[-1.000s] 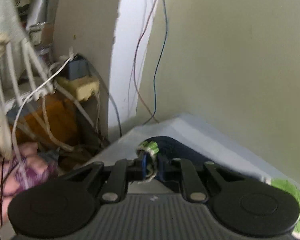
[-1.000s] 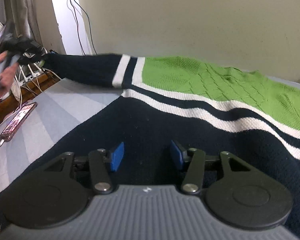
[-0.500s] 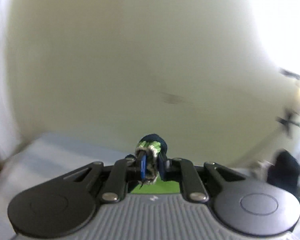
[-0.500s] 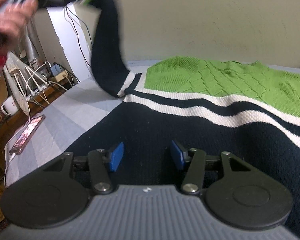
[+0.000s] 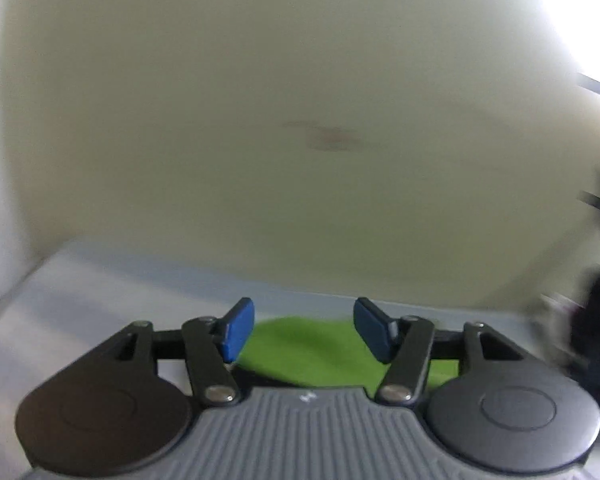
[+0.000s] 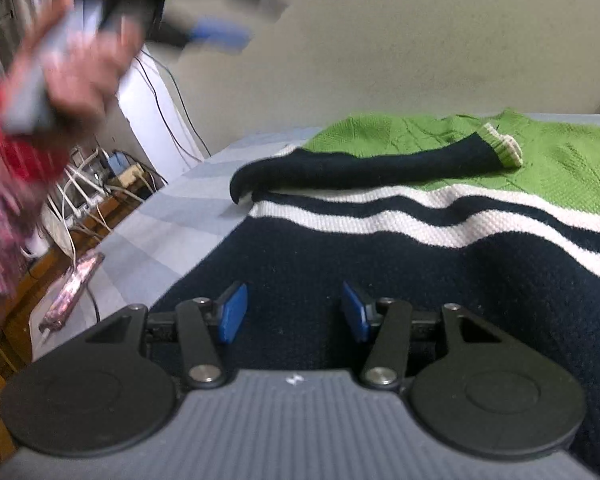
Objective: Fold small clothes
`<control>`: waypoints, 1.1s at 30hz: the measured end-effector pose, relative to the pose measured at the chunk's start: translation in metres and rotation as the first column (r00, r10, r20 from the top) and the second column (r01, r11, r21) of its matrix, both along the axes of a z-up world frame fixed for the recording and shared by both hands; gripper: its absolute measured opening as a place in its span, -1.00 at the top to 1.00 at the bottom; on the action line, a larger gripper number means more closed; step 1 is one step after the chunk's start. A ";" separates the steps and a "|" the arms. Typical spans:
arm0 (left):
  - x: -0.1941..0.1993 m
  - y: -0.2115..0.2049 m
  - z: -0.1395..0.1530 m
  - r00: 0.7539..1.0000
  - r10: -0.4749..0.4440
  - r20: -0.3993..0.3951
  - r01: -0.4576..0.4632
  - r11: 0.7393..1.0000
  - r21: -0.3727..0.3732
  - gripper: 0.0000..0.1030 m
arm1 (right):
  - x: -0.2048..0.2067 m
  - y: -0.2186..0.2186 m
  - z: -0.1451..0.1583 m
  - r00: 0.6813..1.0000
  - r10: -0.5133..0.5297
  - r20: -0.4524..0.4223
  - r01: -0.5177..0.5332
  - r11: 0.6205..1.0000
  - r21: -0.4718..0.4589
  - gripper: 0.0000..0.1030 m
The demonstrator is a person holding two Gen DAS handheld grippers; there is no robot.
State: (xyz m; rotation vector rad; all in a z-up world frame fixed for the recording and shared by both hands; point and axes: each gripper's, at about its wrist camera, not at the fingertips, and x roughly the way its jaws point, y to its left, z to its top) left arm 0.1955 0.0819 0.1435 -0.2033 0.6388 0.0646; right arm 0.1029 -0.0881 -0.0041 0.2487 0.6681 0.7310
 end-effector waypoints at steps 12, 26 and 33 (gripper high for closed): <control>-0.020 0.065 -0.132 0.978 0.186 -0.097 -0.205 0.949 -0.240 -0.22 | 0.074 -0.060 0.047 0.958 -0.287 0.030 0.287 0.958 0.000 -0.08; -0.018 0.060 -0.129 0.995 0.056 -0.088 -0.074 0.974 -0.215 -0.25 | 0.147 -0.003 0.032 0.986 -0.126 0.107 0.155 0.928 -0.338 0.82; -0.019 0.060 -0.131 0.994 0.049 -0.092 -0.068 0.976 -0.208 -0.33 | 0.071 -0.054 0.083 0.942 0.147 0.303 -0.064 0.961 -0.270 0.80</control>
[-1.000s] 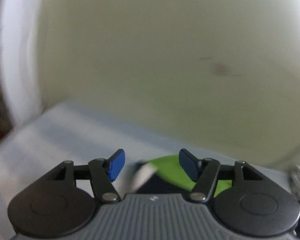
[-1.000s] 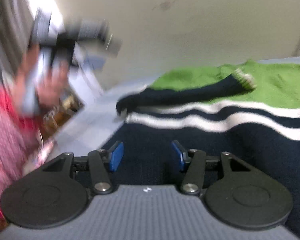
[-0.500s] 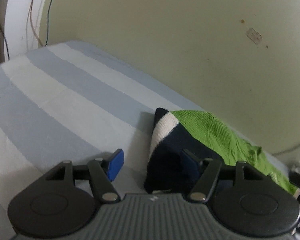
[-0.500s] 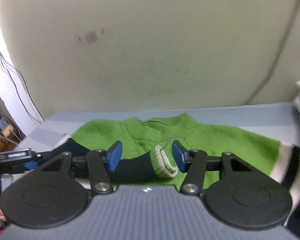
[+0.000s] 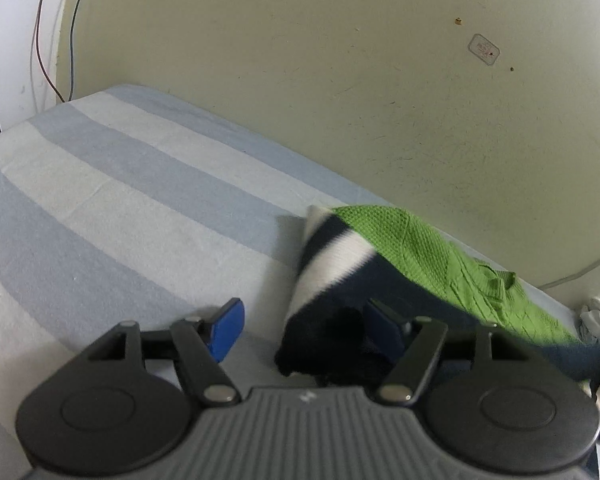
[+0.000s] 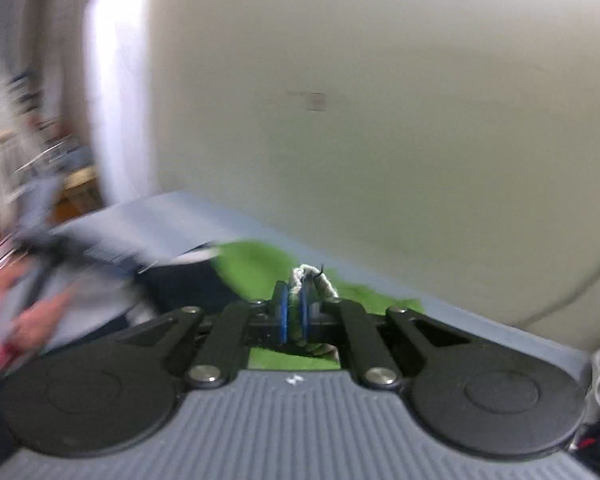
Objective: Fold small clothes
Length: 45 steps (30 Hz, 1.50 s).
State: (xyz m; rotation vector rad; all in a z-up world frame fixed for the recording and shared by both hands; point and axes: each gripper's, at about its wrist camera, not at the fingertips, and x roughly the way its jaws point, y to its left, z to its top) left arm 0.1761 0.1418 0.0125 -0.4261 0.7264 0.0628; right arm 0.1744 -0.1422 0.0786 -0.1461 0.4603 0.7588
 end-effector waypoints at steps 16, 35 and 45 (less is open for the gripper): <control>-0.003 -0.001 0.002 1.000 -0.004 0.006 0.004 1.000 0.002 -0.45 | -0.025 -0.047 -0.056 0.921 -0.203 -0.331 0.253 0.961 0.115 0.05; -0.003 0.001 0.006 0.999 0.012 -0.033 -0.011 0.999 0.052 -0.47 | -0.108 0.027 -0.063 0.962 0.186 -0.201 -0.228 0.951 -0.210 0.85; -0.007 0.011 0.011 0.998 0.038 -0.044 -0.034 0.996 0.080 -0.47 | -0.057 -0.021 -0.034 0.968 -0.109 -0.225 0.131 0.987 0.088 0.70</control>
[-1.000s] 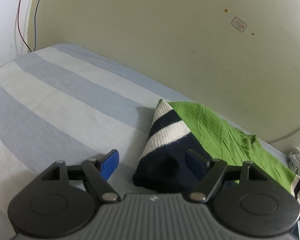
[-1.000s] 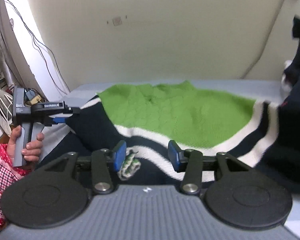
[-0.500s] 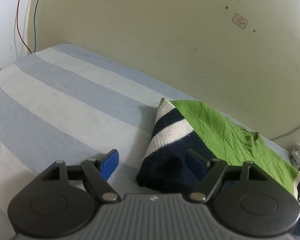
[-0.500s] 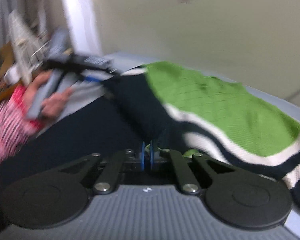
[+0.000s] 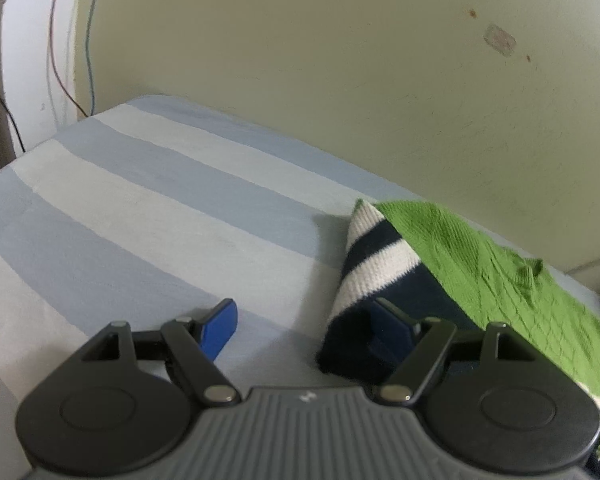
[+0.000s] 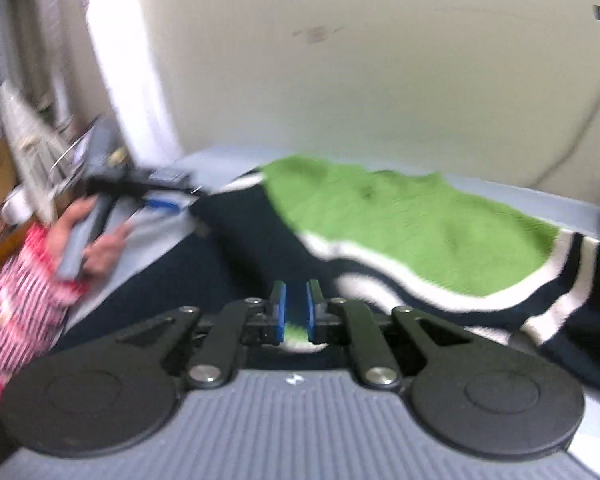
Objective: Fold small clothes
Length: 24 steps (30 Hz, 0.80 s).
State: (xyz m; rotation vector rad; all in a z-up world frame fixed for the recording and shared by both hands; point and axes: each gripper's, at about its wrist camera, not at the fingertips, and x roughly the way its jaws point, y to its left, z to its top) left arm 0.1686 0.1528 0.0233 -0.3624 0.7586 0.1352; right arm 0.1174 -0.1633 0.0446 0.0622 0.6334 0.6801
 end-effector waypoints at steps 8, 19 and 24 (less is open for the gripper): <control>-0.001 0.014 0.001 1.000 0.025 0.002 -0.025 0.999 -0.029 -0.47 | 0.013 0.071 -0.019 0.999 0.042 -0.018 -0.043 0.996 -0.072 0.64; -0.001 0.004 0.003 1.000 0.005 0.011 -0.006 1.000 0.018 -0.53 | -0.040 0.060 -0.004 0.980 0.199 0.024 -0.191 0.964 -0.186 0.47; -0.001 0.001 0.002 1.000 -0.002 0.005 0.002 1.000 0.029 -0.53 | -0.014 0.026 0.003 0.998 -0.042 0.047 0.050 0.985 -0.168 0.40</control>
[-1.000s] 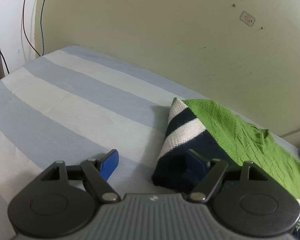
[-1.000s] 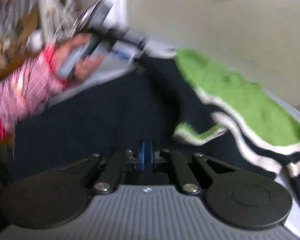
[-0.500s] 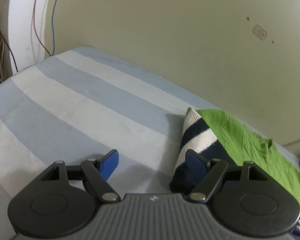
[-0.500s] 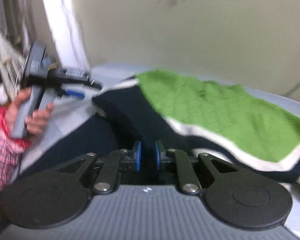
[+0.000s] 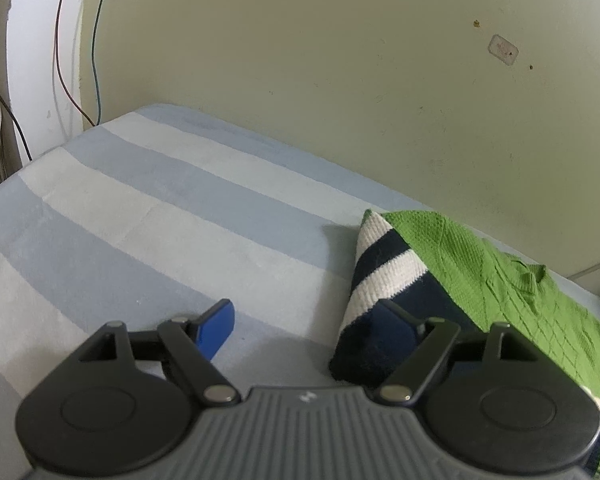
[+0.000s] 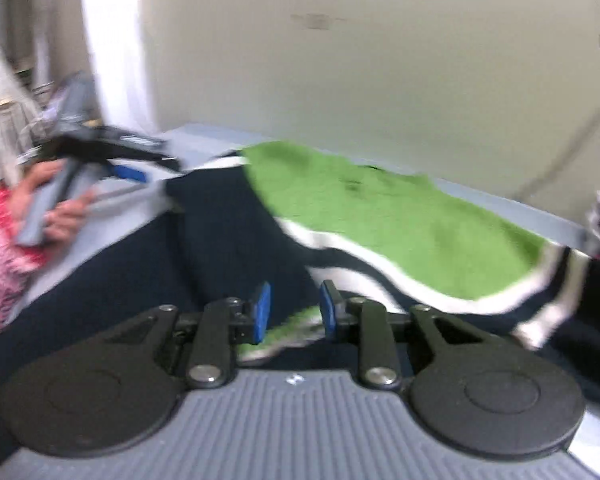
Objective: Fold small clothes
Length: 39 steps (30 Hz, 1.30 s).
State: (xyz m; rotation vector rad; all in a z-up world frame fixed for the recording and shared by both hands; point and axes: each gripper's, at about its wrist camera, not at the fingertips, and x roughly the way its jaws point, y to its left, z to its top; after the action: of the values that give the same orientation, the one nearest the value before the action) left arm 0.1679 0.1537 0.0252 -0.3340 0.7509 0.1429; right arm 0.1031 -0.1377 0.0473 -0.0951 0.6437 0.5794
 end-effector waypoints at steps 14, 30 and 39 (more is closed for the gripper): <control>-0.001 0.001 -0.001 0.999 -0.002 0.047 0.006 0.997 -0.079 -0.57 | 0.047 0.008 0.020 0.972 -0.084 0.222 0.122 0.979 -0.166 0.79; 0.018 -0.052 -0.023 0.999 -0.035 -0.006 0.035 0.973 0.229 -0.78 | 0.088 -0.070 -0.006 0.919 -0.387 0.074 0.387 0.922 0.018 0.29; -0.001 -0.027 -0.018 0.999 0.013 0.046 -0.015 0.999 0.045 -0.67 | -0.033 -0.204 0.013 0.651 -0.759 0.025 0.699 0.612 0.370 0.24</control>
State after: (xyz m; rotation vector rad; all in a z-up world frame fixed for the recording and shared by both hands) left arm 0.1673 0.1270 0.0069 -0.2981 0.6992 0.1649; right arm 0.0700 -0.3415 0.0607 0.4292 0.3430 -0.1448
